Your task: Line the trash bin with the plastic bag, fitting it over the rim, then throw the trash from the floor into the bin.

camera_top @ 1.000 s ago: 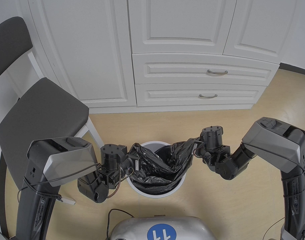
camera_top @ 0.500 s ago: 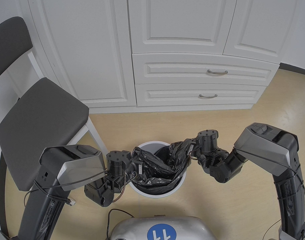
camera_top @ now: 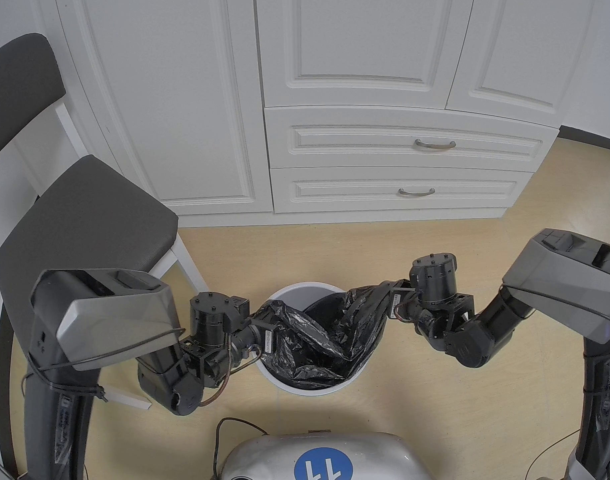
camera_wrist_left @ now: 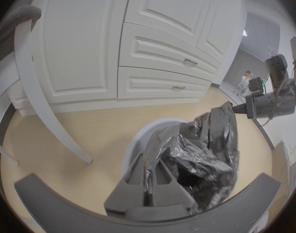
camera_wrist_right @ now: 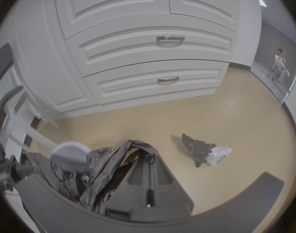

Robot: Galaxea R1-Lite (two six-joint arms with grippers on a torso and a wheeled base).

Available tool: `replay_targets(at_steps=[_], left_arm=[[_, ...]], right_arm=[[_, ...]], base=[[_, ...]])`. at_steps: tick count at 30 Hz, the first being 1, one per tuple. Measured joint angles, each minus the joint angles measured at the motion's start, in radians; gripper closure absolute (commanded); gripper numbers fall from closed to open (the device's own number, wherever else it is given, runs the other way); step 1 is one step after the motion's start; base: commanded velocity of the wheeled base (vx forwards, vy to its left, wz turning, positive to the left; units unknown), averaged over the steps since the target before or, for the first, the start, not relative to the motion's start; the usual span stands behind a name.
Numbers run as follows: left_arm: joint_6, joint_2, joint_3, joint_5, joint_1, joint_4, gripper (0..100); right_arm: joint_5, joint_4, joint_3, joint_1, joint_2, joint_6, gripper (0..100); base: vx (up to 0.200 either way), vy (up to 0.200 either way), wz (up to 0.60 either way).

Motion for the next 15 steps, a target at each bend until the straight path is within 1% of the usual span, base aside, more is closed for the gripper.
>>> replay_targets(at_steps=[2,6,15], left_arm=[[0.011,-0.050,0.051,-0.031,0.004,0.058,100],[0.030,-0.119,0.116,-0.065,0.017,0.138,100],[0.046,-0.156,0.190,-0.086,0.051,0.154,100]], right_arm=[[0.006,0.023,0.057,0.001,-0.041,-0.043,100],[0.024,0.080,0.148,0.003,-0.104,-0.110,100],[0.049,0.118,0.293,-0.001,-0.189,-0.235,100]], base=[[0.000,0.000,0.00],[0.000,0.000,0.00],[0.000,0.000,0.00]])
